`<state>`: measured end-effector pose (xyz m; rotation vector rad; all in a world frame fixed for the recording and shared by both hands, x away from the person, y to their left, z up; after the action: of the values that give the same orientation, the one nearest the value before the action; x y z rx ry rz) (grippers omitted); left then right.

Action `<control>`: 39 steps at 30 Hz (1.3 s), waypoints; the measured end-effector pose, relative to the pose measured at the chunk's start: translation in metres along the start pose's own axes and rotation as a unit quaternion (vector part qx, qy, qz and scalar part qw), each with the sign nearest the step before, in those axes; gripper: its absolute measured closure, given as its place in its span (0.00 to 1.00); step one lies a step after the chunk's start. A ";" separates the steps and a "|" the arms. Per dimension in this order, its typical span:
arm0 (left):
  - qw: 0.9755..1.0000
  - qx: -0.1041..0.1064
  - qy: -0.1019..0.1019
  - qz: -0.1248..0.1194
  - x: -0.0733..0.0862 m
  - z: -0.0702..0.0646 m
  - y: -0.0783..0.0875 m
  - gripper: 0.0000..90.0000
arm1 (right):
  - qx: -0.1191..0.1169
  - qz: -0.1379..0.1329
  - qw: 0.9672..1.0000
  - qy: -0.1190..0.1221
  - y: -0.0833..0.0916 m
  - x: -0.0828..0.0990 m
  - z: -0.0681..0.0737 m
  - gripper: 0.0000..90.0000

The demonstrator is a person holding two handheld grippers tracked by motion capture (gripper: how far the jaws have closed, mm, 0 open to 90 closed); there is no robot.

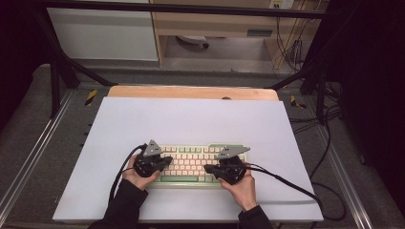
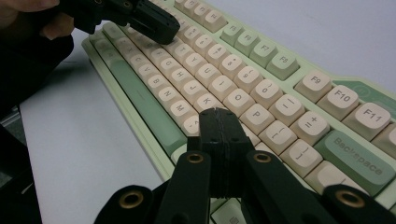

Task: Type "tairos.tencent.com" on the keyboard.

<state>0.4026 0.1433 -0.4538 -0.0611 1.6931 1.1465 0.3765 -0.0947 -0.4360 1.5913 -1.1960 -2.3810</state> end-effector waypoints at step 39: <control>1.000 -0.005 0.012 -0.020 0.023 0.011 0.050 1.00 | 0.000 -0.018 1.000 -0.012 0.003 -0.004 -0.003 1.00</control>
<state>0.3736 0.1889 -0.4392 -0.1144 1.7003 1.1279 0.3799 -0.0964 -0.4318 1.6016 -1.1806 -2.4280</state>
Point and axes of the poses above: each handheld gripper's, and its own axes: y roughly backward along the jaws, x roughly out of its underside, z roughly to its left, the point moved 4 cm from there along -y, roughly forward along the jaws, and after that the axes turned 2 degrees about -x, right-handed, at the moved point
